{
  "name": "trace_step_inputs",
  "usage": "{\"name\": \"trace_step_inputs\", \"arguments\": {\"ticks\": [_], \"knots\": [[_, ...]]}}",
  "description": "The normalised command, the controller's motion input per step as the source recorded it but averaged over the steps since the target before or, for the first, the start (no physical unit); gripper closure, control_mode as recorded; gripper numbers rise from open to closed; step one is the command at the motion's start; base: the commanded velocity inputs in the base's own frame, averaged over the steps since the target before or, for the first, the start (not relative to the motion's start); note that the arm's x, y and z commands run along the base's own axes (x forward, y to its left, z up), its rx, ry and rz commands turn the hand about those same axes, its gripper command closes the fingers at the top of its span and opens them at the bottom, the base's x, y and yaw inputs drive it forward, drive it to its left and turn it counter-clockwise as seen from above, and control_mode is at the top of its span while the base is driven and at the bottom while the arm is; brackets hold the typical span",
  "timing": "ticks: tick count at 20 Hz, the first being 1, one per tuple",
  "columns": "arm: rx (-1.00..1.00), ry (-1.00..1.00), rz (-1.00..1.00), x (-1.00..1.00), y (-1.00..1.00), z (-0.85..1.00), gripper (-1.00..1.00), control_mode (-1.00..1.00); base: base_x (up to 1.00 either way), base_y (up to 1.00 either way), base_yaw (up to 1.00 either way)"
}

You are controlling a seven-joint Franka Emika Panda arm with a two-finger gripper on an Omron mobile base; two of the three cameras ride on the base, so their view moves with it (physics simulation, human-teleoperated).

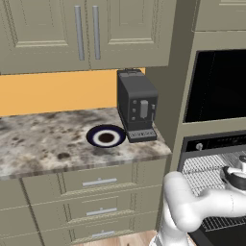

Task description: Take the fish from the oven and place it on the plate on the counter.

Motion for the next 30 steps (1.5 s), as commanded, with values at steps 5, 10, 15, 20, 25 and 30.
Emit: {"name": "trace_step_inputs", "arguments": {"ticks": [5,10,15,20,25,30], "knots": [[0.19,-0.16,0.0,-0.11,0.0,-0.76,-1.0,-1.0,0.0,0.0,0.0],[0.13,-0.05,0.0,-0.3,0.0,-0.92,-1.0,-1.0,0.0,0.0,0.0],[0.07,0.0,0.0,-0.48,0.0,-0.74,-1.0,-1.0,0.0,0.0,0.0],[0.04,0.0,0.0,-0.22,0.0,-0.49,-1.0,-1.0,0.0,0.0,0.0],[0.12,0.0,0.0,-0.41,0.0,-0.66,-1.0,-1.0,0.0,0.0,0.0],[0.27,-0.11,0.0,-0.46,0.0,-0.89,-1.0,-1.0,0.0,0.0,0.0]]}}
